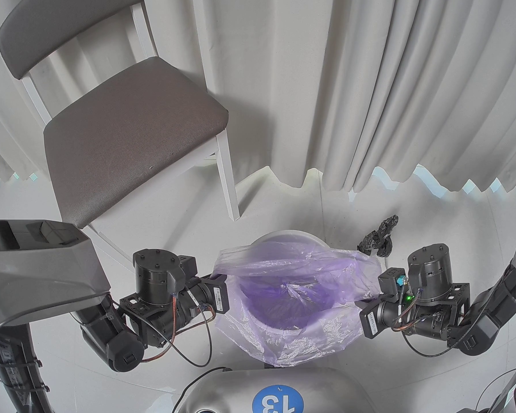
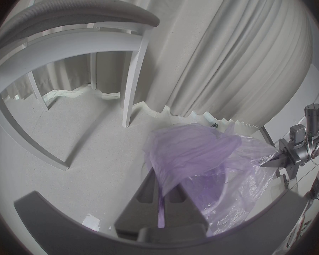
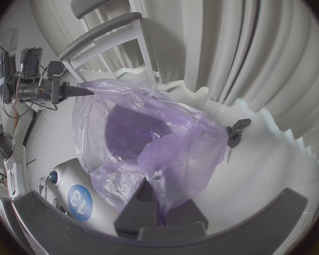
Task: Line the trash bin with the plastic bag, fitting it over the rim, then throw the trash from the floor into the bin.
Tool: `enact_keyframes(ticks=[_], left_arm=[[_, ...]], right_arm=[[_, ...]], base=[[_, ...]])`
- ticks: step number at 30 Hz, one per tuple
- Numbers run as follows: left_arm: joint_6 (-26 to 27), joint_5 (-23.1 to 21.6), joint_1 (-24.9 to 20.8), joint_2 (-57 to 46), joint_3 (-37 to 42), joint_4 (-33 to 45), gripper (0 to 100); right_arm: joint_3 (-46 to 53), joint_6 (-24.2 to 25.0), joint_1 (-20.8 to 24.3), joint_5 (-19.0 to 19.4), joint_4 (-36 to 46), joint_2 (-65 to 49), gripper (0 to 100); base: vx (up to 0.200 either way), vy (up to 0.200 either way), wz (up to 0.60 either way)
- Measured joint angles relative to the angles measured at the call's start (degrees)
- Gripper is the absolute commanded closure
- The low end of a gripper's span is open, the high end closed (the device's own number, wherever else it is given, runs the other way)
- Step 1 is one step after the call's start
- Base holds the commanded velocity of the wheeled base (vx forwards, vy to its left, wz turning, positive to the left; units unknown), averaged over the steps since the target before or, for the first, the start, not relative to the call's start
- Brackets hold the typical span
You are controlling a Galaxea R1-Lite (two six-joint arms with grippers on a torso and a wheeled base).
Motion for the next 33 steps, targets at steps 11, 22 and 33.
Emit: enact_keyframes(ticks=[11,22,33], left_arm=[[0.17,4.19,0.13,6.07,-3.02,-2.78,100],[-0.77,4.6,3.95,10.69,-7.52,-3.44,100],[-2.29,8.16,2.9,11.01,-8.95,-4.89,100]], right_arm=[[0.77,-0.62,-2.58,-0.27,-13.23,8.51,100],[-2.32,1.18,-3.85,-3.23,-18.04,10.89,100],[-5.46,1.72,-7.02,-4.77,-20.26,13.12,100]], base=[[0.0,0.0,0.0],[0.0,0.0,0.0],[0.0,0.0,0.0]])
